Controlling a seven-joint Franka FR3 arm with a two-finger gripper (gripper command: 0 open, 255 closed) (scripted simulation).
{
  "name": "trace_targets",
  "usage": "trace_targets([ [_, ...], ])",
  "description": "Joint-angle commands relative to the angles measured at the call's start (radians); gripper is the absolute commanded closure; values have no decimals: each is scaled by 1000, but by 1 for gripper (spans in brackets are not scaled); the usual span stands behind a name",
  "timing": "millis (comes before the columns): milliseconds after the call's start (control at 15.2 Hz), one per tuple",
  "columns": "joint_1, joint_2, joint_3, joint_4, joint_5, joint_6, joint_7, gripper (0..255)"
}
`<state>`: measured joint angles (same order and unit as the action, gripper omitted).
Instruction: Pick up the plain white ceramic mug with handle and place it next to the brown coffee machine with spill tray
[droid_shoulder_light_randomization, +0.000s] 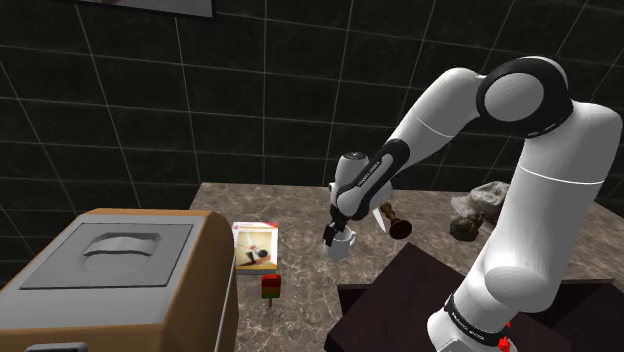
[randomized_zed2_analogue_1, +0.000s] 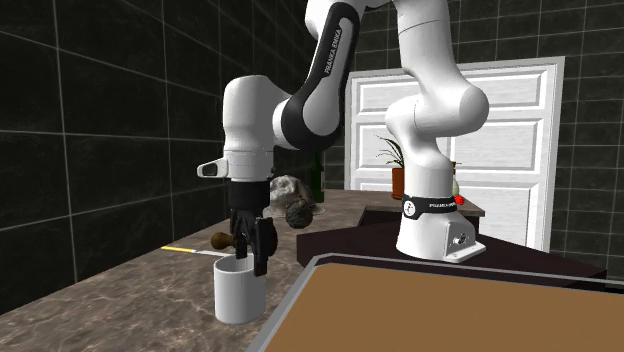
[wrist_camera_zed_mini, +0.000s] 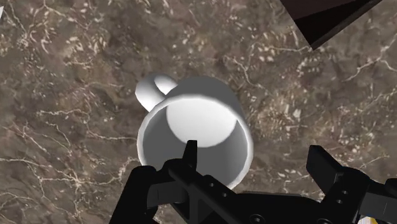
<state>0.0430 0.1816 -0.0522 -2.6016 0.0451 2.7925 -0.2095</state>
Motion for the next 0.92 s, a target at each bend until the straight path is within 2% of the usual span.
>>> trace_targets([
  [0, -3, 35, 3, 3, 7, 33, -6, 0],
  [264, -10, 112, 14, 17, 21, 95, -17, 0],
  [792, -10, 112, 14, 17, 21, 95, -17, 0],
  [858, -10, 112, 14, 17, 21, 95, -17, 255],
])
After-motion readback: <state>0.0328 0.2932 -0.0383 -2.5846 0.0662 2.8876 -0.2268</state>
